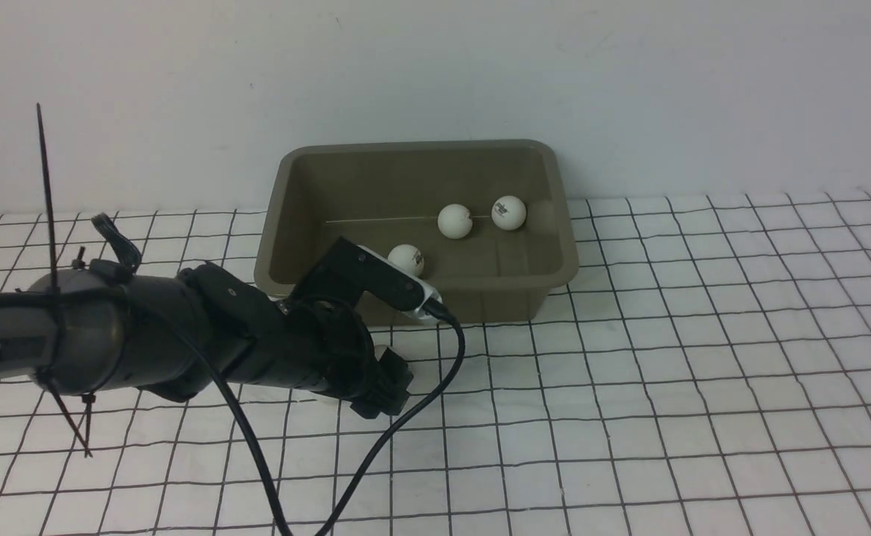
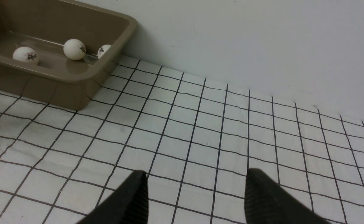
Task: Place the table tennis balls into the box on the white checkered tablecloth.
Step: 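Reach for and grasp a ping pong ball on the table beside the basket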
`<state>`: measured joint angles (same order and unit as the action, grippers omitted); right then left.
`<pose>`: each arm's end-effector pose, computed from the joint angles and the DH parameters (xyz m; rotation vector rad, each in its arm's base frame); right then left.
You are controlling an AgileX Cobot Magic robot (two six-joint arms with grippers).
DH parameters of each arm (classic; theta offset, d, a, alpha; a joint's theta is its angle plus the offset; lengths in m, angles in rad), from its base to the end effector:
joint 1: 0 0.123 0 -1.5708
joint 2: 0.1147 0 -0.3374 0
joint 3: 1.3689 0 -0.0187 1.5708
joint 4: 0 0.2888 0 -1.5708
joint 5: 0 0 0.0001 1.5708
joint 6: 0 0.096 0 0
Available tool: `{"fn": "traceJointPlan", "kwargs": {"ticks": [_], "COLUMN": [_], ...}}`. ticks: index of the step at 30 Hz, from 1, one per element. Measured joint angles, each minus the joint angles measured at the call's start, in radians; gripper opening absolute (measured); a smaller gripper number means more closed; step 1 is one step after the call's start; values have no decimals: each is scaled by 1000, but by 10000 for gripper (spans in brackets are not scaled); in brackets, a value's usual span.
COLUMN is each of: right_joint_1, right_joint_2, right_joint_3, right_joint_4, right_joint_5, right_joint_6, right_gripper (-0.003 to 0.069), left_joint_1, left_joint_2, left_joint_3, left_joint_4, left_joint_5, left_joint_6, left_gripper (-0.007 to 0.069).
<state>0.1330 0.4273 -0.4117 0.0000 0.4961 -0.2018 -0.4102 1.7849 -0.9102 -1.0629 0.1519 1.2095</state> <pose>0.0844 0.0113 0.2967 -0.3325 1.9677 -0.0443 0.3506 -0.1664 0.1786 0.7343 2.3287 -0.2773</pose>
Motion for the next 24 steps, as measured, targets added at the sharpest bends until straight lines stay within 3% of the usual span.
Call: {"fn": "traceJointPlan", "kwargs": {"ticks": [19, 24], "right_joint_1": [0, 0], "right_joint_2": [0, 0], "right_joint_3": [0, 0], "right_joint_4": [0, 0], "right_joint_5": [0, 0], "right_joint_6": [0, 0], "right_gripper": [388, 388], "left_joint_1": [0, 0], "left_joint_2": [79, 79], "left_joint_3": [-41, -41], "left_joint_4": [-3, -4], "left_joint_5": [-23, -24], "left_joint_6": [29, 30], "left_gripper": [545, 493]}}
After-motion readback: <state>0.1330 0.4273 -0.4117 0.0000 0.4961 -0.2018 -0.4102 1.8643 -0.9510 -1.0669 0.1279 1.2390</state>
